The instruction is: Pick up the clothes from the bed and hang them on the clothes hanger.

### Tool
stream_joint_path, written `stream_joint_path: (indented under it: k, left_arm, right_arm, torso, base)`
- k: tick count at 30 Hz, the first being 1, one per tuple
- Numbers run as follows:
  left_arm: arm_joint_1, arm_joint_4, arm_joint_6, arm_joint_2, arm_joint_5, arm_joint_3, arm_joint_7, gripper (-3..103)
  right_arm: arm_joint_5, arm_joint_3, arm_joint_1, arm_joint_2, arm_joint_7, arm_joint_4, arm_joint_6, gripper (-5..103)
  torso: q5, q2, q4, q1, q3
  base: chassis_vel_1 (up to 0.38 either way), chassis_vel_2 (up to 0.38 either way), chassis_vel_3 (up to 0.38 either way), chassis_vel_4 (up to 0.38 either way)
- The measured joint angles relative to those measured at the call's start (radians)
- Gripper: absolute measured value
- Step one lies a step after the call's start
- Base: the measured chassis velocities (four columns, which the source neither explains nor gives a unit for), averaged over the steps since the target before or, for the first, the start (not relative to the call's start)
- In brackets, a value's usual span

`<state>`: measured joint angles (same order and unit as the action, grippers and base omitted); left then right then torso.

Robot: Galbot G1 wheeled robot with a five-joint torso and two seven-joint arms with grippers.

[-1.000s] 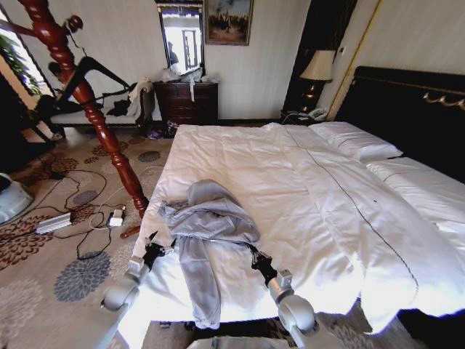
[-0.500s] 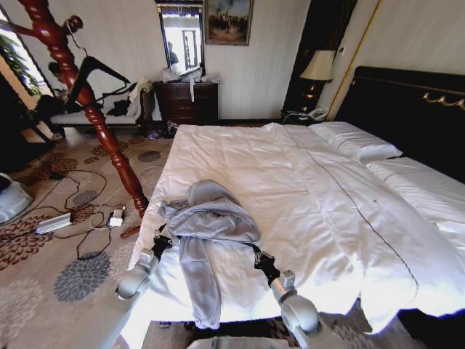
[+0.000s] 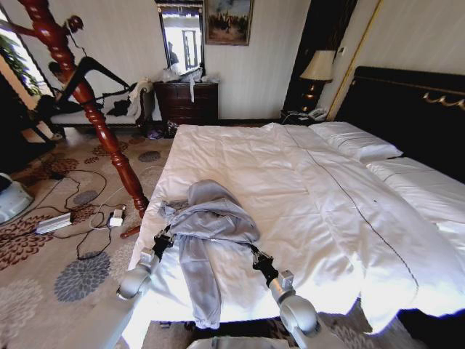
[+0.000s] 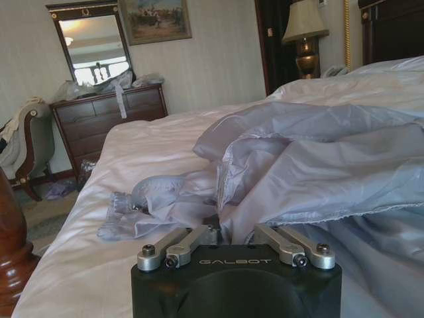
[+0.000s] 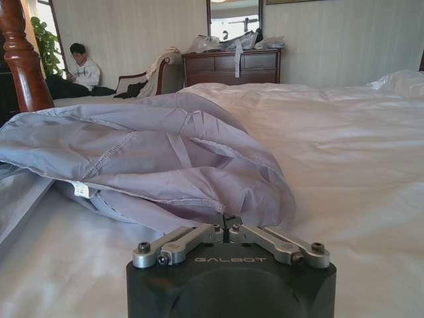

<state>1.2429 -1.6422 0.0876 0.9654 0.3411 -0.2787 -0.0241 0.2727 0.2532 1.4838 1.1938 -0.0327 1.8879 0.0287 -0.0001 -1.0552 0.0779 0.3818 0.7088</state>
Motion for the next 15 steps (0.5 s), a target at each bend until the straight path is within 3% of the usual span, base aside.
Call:
stream_joint_path:
  k: [2,5,9,15]
  left_arm:
    - [0.004,-0.022,0.000,-0.013,0.005,-0.001,0.003,6]
    - [-0.001,-0.040,-0.002,-0.019,0.023,-0.006,-0.001,1]
    - [-0.020,-0.080,-0.021,-0.038,0.066,-0.008,-0.019,0]
    - [-0.066,-0.187,-0.069,-0.119,0.134,0.007,-0.041,0]
  right_arm:
    - [0.002,0.000,-0.003,-0.009,-0.002,0.008,0.004,0]
    - [0.004,-0.001,-0.007,-0.024,-0.004,0.017,0.008,0]
    - [0.022,0.001,-0.017,-0.062,-0.011,0.039,0.020,0]
    - [0.099,0.012,-0.071,-0.170,-0.031,0.092,0.051,0]
  torso:
    - [0.0000,0.000,-0.0001,0.000,0.000]
    - [0.0001,0.000,-0.0001,0.000,0.000]
    - [0.0000,0.000,0.0000,0.000,0.000]
    - [0.0004,0.000,0.0001,0.000,0.000]
  base:
    - [0.000,0.000,0.000,0.000]
    - [0.000,0.000,0.000,0.000]
    - [0.000,0.000,0.000,0.000]
    - [0.000,0.000,0.000,0.000]
